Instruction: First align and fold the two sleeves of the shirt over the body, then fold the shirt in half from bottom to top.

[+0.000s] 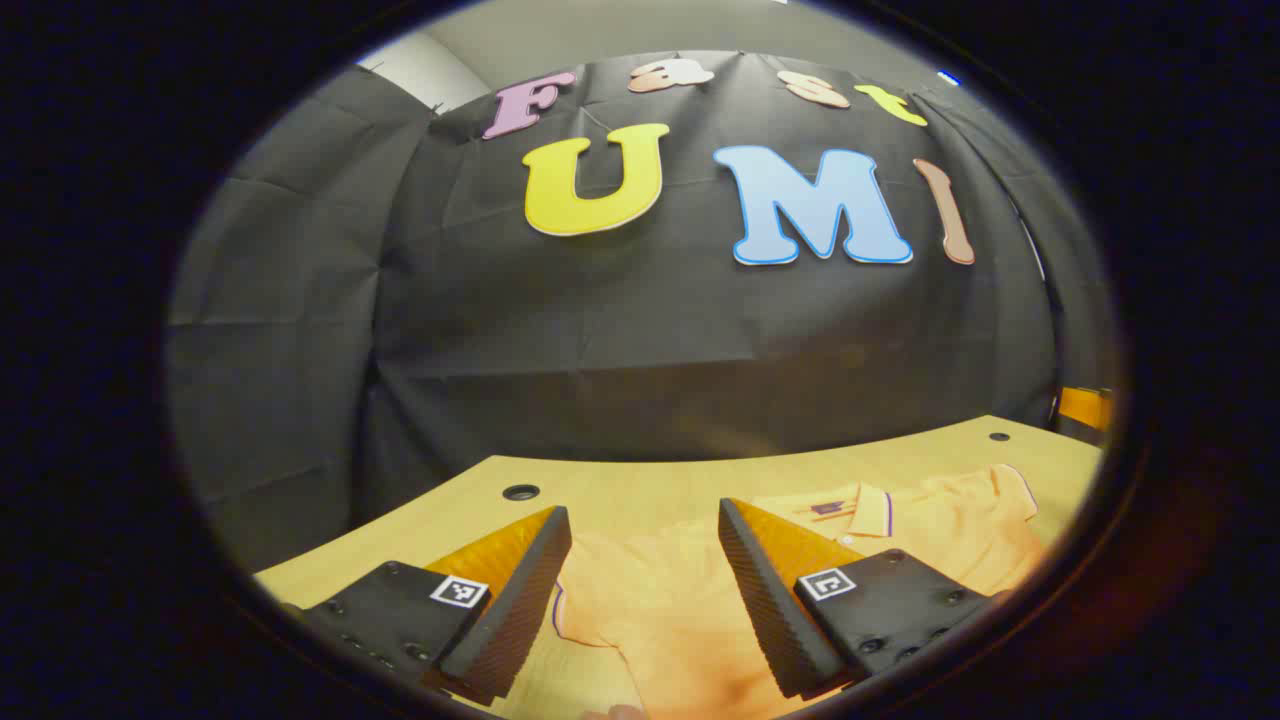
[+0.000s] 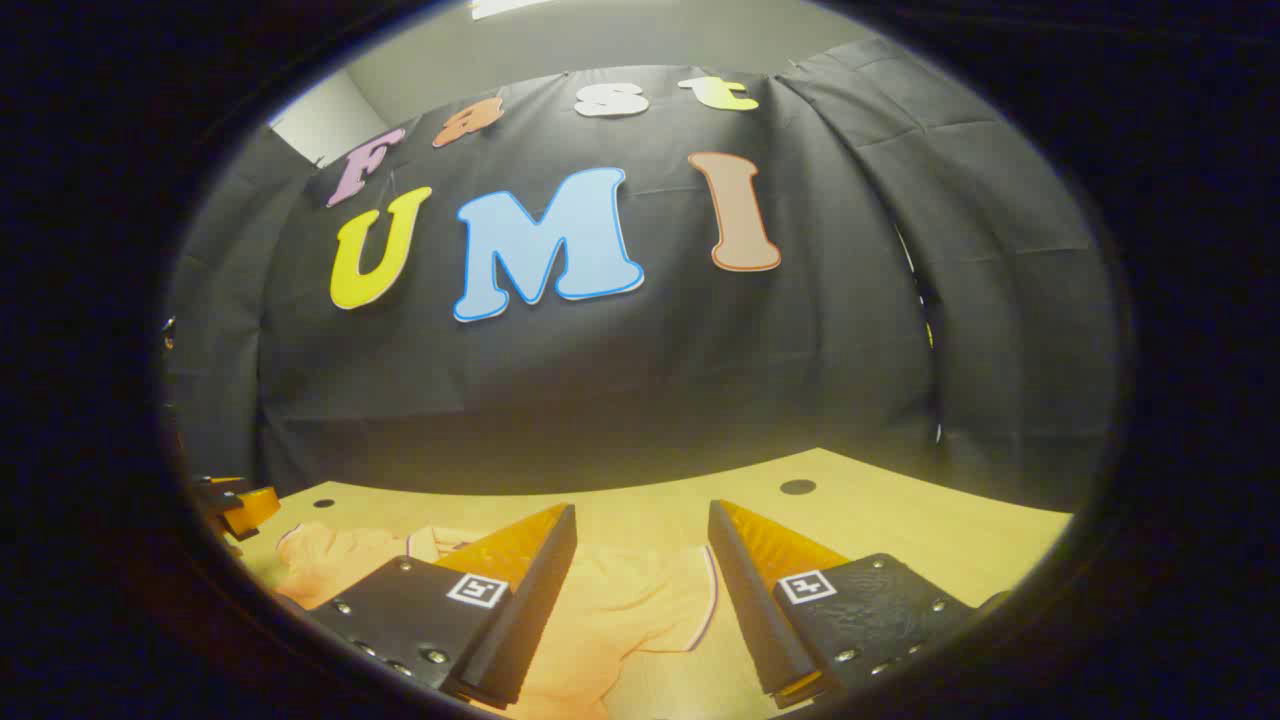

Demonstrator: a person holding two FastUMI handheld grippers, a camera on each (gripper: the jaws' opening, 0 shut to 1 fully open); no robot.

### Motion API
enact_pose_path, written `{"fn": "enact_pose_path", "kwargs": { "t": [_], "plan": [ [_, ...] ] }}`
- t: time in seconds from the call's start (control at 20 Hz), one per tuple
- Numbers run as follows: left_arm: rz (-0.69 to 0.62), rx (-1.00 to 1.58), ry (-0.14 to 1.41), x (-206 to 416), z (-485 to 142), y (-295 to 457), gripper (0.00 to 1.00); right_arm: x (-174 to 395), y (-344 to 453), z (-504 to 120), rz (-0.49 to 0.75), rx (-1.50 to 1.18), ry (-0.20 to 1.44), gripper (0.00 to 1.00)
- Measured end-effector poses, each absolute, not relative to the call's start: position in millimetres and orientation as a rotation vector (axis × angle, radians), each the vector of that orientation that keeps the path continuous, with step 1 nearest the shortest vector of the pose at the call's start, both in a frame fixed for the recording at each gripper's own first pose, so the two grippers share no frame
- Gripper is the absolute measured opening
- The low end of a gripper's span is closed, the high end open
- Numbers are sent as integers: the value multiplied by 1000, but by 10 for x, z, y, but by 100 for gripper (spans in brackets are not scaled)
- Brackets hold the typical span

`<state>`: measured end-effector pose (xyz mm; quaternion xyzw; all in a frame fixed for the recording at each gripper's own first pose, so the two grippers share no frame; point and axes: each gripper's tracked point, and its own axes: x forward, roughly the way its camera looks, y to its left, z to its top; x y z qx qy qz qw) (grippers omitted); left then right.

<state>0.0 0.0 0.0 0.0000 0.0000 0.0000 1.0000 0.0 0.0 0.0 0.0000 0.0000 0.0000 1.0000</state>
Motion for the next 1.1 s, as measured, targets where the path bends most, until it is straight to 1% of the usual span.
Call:
{"fn": "enact_pose_path", "kwargs": {
  "t": [0.3, 0.75, 0.9, 0.95, 1.0, 1.05, 1.1],
  "plan": [
    [10, -9, -8, -13, -14, 35, 99, 62, -56, -123, -13, -12, 30, 83],
    [24, 3, 14, 27, -95, 73, 99, 168, -216, -451, -62, -3, 133, 83],
    [26, 6, 26, 38, -142, 72, 95, 219, -254, -569, -77, 2, 184, 83],
    [27, 10, 32, 54, -169, 70, 95, 240, -248, -611, -83, 2, 206, 83],
    [28, 11, 37, 61, -191, 70, 99, 252, -263, -658, -90, 2, 225, 83],
    [26, 10, 39, 61, -197, 64, 99, 271, -268, -693, -95, 0, 242, 83],
    [24, 7, 40, 65, -191, 57, 99, 291, -291, -730, -105, -10, 263, 81]
  ]
}}
